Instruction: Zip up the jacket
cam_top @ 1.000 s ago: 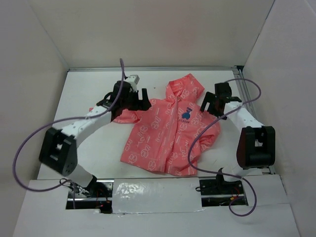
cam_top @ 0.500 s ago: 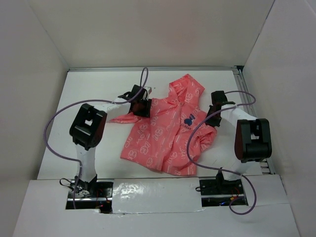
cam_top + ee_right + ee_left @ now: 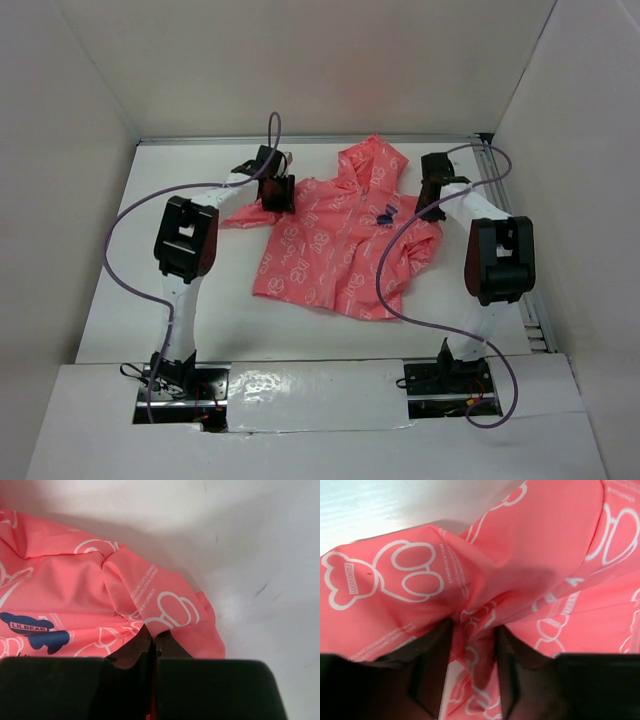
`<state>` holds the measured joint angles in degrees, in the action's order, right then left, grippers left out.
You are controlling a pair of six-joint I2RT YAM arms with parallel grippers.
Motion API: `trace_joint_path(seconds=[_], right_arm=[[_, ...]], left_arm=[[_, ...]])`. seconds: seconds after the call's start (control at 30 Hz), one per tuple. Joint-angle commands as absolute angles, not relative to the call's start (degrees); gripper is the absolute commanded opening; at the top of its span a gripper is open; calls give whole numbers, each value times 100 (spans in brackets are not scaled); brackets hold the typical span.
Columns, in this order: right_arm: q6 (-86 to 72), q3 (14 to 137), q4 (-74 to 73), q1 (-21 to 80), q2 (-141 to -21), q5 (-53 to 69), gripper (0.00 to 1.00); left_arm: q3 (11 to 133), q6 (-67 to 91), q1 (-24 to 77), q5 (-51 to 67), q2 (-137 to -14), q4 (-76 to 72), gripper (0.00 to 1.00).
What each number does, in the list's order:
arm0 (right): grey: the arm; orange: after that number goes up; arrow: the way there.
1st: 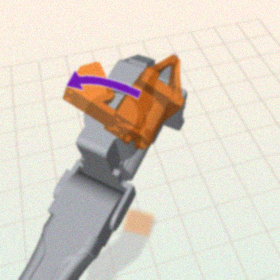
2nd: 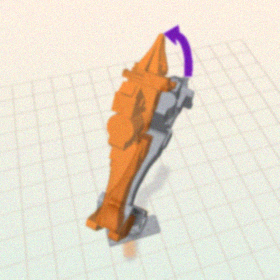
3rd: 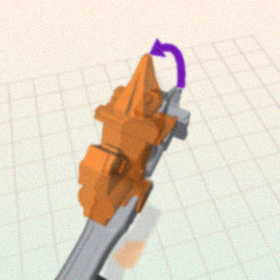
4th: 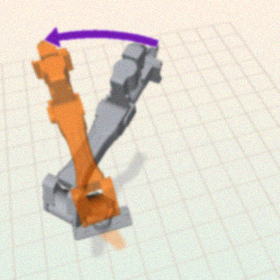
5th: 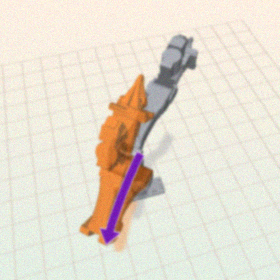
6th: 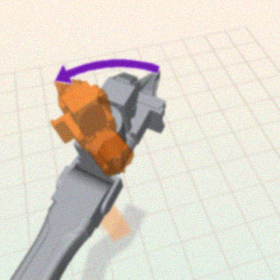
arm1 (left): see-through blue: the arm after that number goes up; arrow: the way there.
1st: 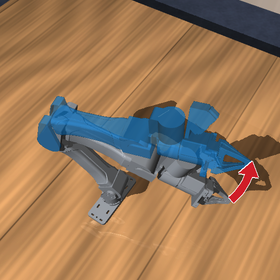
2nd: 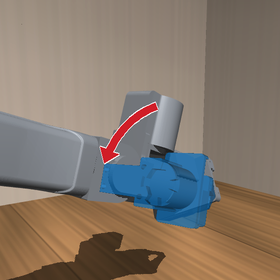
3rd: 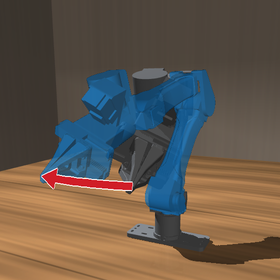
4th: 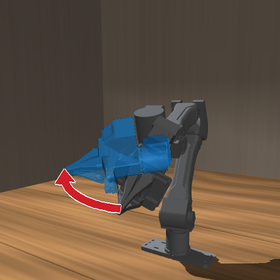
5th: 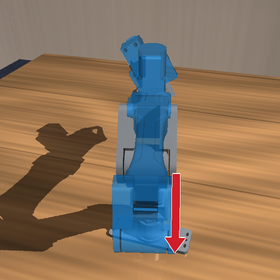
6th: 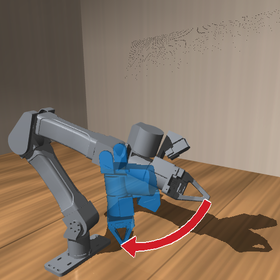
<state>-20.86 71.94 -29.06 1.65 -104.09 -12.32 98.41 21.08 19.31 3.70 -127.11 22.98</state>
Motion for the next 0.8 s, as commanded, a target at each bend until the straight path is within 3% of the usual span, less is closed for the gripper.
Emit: trace_joint_path(seconds=[0.0, 0.07, 0.1, 0.13, 0.17, 0.2, 0.43, 0.57, 0.77], right_arm=[[-968, 7829, -2313, 342, -10441, -2916, 0], [-1010, 8321, -2652, 369, -10564, -2848, 6], [-1141, 8750, -2968, 378, -10564, -2813, 10], [-1238, 8841, -3066, 378, -10504, -2621, 24], [-1344, 8807, -3111, 378, -10294, -2471, 57], [-1484, 8711, -3172, 378, -10144, -2244, 99], [-3259, 6501, -3893, 413, -8029, -1926, 100], [-3910, 4785, -3736, 553, -6893, -847, 100], [-4271, 3235, -3121, 843, -5906, 422, 87]], left_arm=[[10045, 1626, 1503, 130, -12815, 2479, 53], [10037, 1556, 1503, 271, -12640, 2444, 62], [9976, 1556, 1529, 281, -12543, 2322, 71], [9967, 1564, 1538, 307, -12464, 2320, 75], [9993, 1591, 1582, 421, -12298, 2346, 85], [10045, 1695, 1599, 448, -12209, 2408, 97], [9511, 2048, 2002, 343, -10972, 2435, 99], [8668, 2285, 2311, 483, -10503, 2145, 99], [8314, 2592, 2663, 519, -10687, 2127, 99]])
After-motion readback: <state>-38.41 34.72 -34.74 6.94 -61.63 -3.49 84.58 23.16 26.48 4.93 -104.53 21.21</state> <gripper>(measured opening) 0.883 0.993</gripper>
